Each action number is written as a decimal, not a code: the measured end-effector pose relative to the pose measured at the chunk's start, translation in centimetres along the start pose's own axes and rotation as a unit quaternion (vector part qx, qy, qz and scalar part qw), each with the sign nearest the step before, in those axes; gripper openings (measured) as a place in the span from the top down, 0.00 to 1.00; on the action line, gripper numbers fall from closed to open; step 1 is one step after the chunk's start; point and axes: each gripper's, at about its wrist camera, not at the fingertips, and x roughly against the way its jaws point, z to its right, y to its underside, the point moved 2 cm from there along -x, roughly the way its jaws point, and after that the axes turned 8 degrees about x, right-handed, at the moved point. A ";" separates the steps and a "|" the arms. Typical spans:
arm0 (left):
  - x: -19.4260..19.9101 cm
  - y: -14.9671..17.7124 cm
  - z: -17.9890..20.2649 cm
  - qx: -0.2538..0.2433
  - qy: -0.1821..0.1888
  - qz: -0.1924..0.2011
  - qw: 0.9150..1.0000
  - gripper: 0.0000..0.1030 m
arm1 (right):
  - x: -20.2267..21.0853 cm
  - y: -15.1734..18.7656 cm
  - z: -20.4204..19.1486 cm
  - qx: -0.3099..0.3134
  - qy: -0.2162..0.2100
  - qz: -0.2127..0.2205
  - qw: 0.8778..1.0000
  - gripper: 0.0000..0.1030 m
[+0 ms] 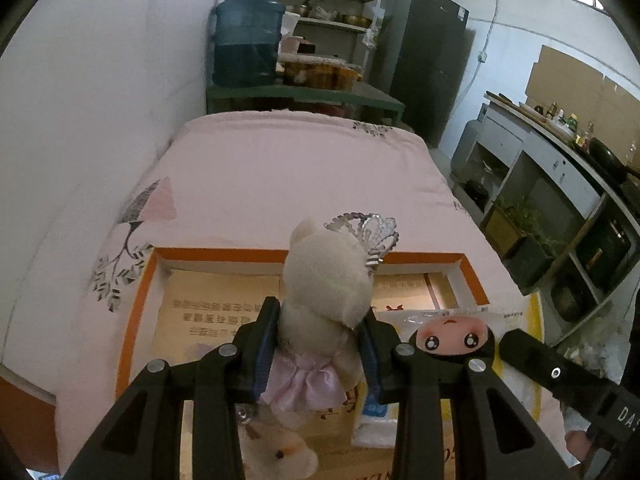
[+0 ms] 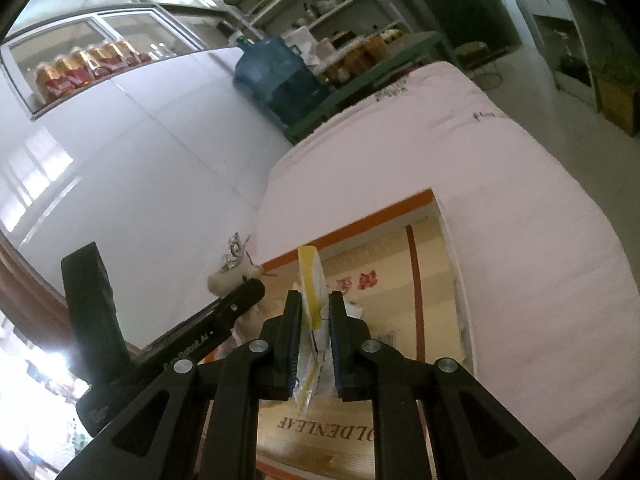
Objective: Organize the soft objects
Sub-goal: 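Lower the bear with left tool while right tool lowers the yellow bag into the tray, opening both, then move both tools back over the items beside the tray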
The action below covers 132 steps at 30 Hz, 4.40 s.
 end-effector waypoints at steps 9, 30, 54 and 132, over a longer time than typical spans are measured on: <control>-2.1 0.7 -0.4 -0.002 0.005 -0.025 1.000 0.63 | -1.2 1.4 1.4 -0.012 0.013 -0.028 0.999 0.81; -0.2 1.0 -1.4 0.006 0.013 -0.009 1.000 0.42 | -0.3 1.9 0.7 0.018 0.066 -0.024 0.997 0.37; 7.0 2.3 -1.1 0.003 0.019 0.032 0.999 0.42 | 3.7 2.2 -4.0 0.073 0.089 -0.003 0.993 0.37; 19.6 15.3 -7.5 0.035 0.028 0.107 0.993 0.42 | 10.6 17.5 -10.3 0.202 0.141 -0.025 0.969 0.37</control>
